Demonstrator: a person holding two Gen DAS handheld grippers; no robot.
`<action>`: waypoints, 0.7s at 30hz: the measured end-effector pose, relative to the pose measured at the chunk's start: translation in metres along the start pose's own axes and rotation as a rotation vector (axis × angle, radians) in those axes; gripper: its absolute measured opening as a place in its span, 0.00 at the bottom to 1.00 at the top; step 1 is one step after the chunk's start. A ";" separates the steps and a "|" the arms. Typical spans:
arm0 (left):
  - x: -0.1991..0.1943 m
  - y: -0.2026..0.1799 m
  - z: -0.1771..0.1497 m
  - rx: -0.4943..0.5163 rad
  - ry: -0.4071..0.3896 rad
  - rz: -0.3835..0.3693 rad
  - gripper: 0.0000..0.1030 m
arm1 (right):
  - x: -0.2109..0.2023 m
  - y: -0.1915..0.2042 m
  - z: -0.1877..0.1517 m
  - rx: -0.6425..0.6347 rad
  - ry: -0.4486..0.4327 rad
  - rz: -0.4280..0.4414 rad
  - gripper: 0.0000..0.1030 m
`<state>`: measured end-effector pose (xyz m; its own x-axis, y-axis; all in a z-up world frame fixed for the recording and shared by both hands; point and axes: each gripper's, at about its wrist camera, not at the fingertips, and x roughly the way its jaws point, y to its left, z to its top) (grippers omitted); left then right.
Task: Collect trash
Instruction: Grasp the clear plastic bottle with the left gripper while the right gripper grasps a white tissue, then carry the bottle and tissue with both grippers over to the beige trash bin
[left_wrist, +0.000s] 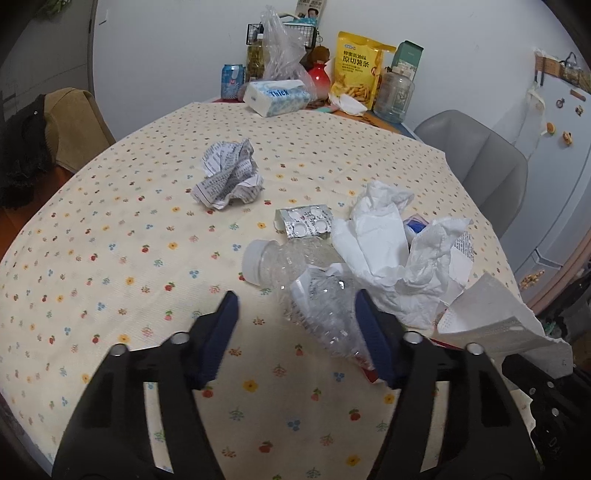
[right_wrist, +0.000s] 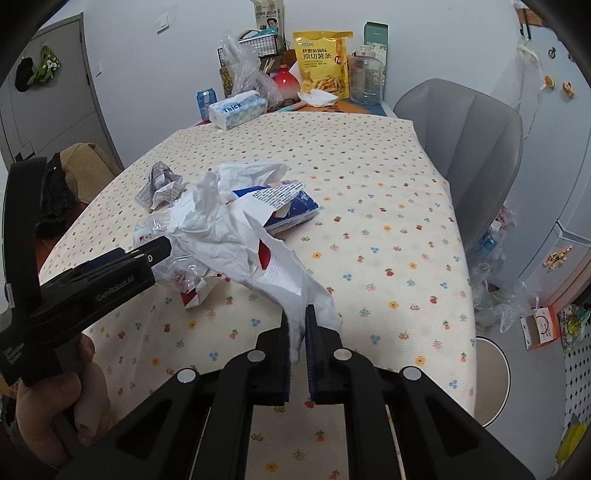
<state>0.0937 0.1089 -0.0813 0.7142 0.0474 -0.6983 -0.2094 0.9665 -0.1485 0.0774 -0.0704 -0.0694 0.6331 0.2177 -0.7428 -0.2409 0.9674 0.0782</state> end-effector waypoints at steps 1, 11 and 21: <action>0.000 0.000 -0.001 -0.002 0.002 -0.013 0.46 | -0.001 0.000 0.000 -0.001 -0.001 0.001 0.07; -0.035 -0.002 -0.004 -0.008 -0.088 0.005 0.30 | -0.024 0.005 -0.003 -0.018 -0.053 0.009 0.07; -0.075 0.003 -0.003 -0.009 -0.165 0.034 0.19 | -0.057 0.011 -0.005 -0.029 -0.119 0.021 0.06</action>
<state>0.0374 0.1073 -0.0311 0.8063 0.1215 -0.5789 -0.2410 0.9612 -0.1339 0.0348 -0.0733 -0.0294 0.7102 0.2536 -0.6567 -0.2755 0.9586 0.0723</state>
